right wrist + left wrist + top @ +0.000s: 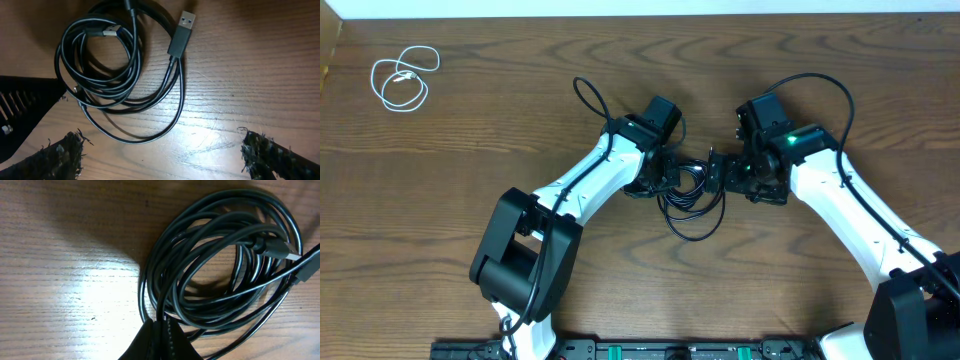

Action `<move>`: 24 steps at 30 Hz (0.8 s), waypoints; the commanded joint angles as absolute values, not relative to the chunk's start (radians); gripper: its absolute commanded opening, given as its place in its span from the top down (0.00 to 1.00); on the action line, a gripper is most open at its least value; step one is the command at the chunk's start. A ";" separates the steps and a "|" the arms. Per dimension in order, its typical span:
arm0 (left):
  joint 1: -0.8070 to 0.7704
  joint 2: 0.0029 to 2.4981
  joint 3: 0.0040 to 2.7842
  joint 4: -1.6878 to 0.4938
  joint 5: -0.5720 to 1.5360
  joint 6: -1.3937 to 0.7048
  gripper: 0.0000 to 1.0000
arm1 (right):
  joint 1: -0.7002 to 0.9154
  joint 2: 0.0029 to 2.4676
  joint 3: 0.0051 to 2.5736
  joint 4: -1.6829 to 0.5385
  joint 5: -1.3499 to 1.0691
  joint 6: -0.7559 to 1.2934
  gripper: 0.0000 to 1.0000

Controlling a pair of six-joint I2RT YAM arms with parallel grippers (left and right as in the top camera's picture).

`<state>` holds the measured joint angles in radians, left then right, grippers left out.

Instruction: Untangle cables

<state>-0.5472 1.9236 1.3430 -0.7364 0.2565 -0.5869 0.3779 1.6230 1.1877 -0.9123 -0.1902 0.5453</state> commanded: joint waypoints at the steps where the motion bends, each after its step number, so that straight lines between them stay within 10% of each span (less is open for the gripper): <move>1: -0.546 1.872 1.339 -0.746 0.253 -0.581 0.93 | 0.376 1.624 1.182 -0.900 -0.192 0.572 0.01; 14: -0.540 1.607 1.339 -0.758 0.233 -0.574 0.92 | 0.363 1.624 1.182 -0.907 -0.188 0.572 0.01; 19: -0.540 1.634 1.339 -0.762 0.216 -0.578 0.34 | 0.363 1.624 1.182 -0.897 -0.194 0.579 0.01; 24: -0.540 1.721 1.339 -0.765 0.216 -0.582 0.32 | 0.363 1.624 1.182 -0.893 -0.194 0.591 0.01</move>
<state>-0.5442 1.6653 1.3392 -0.7589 0.2317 -0.5797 0.3611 1.6230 1.1877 -0.8955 -0.1902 0.5716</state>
